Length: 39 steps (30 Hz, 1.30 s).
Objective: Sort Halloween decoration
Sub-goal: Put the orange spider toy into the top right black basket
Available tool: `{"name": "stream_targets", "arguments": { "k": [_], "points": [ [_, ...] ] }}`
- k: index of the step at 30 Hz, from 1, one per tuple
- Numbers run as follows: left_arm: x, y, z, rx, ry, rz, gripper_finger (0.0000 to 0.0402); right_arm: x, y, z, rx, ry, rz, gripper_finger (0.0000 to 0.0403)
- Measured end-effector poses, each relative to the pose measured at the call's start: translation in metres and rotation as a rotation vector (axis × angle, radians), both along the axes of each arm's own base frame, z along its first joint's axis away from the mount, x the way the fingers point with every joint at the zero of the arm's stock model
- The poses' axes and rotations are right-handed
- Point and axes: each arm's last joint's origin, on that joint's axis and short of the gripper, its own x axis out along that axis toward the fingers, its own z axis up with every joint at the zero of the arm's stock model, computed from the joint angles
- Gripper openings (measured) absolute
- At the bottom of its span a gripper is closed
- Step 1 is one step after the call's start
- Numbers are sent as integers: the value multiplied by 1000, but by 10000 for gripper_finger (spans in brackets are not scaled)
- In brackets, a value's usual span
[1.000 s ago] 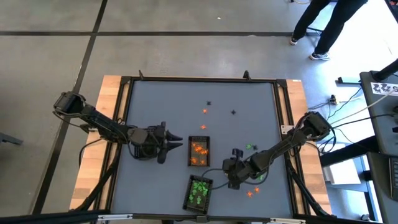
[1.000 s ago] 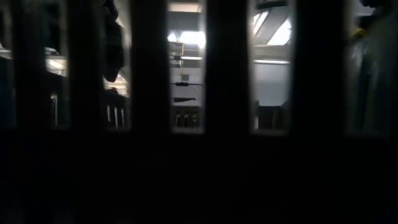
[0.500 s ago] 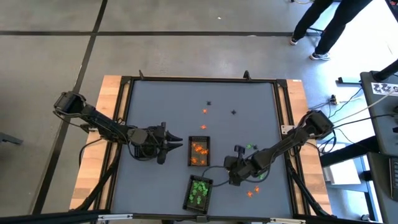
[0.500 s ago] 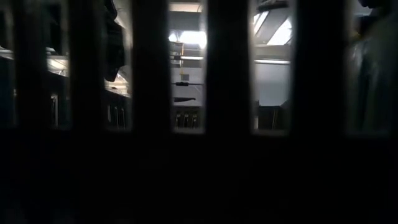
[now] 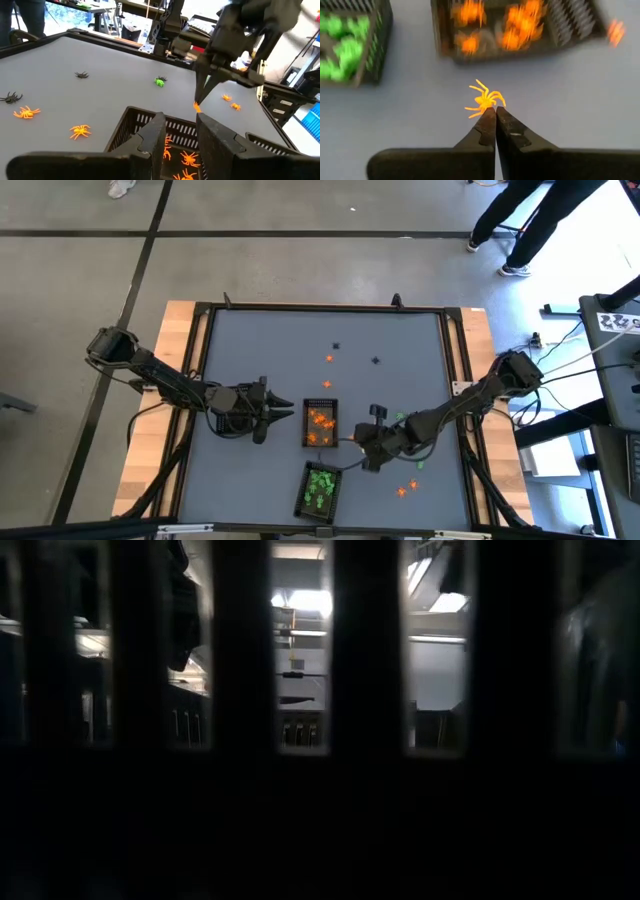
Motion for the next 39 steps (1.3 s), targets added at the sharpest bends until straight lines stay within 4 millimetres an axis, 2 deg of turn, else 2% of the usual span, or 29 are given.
{"name": "stream_targets", "arguments": {
  "k": [9,16,19,27,30,34,39],
  "points": [
    [0,0,-1,6,6,0,102,39,-16,44,-78,-170,77,1],
    [0,0,0,10,6,-1,102,57,-41,52,12,-244,115,5],
    [0,0,0,10,6,-1,102,60,-51,51,35,-239,108,37],
    [0,0,0,22,7,-3,102,65,-71,52,-12,-244,61,168],
    [0,0,0,24,7,-3,102,67,-91,51,-79,-233,-19,190],
    [0,0,0,25,7,-4,102,72,-136,45,-81,-196,-132,194],
    [0,0,-1,27,9,-3,102,80,-192,23,-15,-156,-189,188]
  ]
}}
